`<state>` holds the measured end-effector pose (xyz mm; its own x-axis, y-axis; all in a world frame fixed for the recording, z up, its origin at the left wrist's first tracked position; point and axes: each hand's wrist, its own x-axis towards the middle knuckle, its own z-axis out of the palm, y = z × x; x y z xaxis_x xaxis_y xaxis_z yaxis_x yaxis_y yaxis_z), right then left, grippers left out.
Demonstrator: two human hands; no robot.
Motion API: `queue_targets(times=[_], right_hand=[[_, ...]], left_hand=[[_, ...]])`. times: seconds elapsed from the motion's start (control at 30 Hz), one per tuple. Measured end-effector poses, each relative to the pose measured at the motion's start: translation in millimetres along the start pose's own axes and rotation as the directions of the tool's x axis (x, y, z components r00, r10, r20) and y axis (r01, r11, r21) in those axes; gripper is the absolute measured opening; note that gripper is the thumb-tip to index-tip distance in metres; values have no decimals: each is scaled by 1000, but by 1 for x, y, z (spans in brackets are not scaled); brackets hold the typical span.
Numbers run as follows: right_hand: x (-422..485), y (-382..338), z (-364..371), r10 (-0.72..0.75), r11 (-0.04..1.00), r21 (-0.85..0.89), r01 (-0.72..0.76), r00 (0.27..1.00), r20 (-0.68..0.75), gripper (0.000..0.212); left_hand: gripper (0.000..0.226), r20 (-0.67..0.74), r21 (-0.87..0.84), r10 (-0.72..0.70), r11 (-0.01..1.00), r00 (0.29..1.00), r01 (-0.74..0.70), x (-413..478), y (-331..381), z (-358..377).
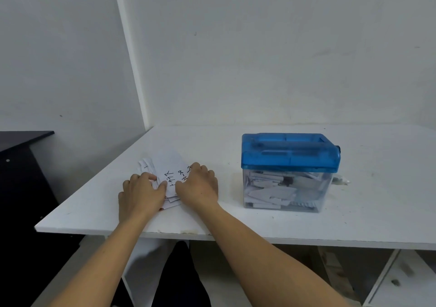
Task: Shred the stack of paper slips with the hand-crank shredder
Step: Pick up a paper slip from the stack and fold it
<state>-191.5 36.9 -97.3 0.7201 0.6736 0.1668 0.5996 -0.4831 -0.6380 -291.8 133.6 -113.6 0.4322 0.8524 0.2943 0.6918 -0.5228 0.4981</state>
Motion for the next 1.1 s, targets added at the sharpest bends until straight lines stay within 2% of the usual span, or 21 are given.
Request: queue_targets(times=[0.33, 0.43, 0.63, 0.77, 0.87, 0.93, 0.97, 1.03, 1.1], right_hand=[[0, 2, 4, -75, 997, 18, 76, 995, -58, 40], [0, 0, 2, -85, 983, 157, 93, 995, -54, 39], [-5, -2, -6, -30, 824, 564, 58, 998, -58, 44], [-8, 2, -18, 7, 716, 698, 26, 999, -44, 44], [-5, -1, -27, 30, 617, 787, 1, 999, -25, 39], [-3, -9, -35, 70, 534, 845, -25, 997, -15, 38], [-3, -14, -40, 74, 507, 862, -25, 997, -14, 39], [-3, -27, -52, 35, 475, 880, 11, 999, -31, 42], [-5, -41, -67, -26, 450, 890, 74, 997, -70, 43]], left_hand=[[38, -19, 10, 22, 1000, 1000, -22, -3, 2, 0], [40, -20, -25, 11, 1000, 1000, -11, -2, 2, 0], [46, -33, -257, -91, 963, 995, 80, 2, 0, -1], [50, -39, -244, -66, 968, 997, 55, 6, 0, -5], [62, 53, -303, -46, 951, 998, 60, 8, 17, -25], [64, 165, -465, -76, 873, 983, 145, 7, 33, -43], [64, 232, -566, -78, 800, 970, 199, 4, 41, -52], [53, 355, -739, -20, 606, 935, 294, 2, 53, -63], [39, 384, -848, 58, 418, 921, 327, 0, 65, -74]])
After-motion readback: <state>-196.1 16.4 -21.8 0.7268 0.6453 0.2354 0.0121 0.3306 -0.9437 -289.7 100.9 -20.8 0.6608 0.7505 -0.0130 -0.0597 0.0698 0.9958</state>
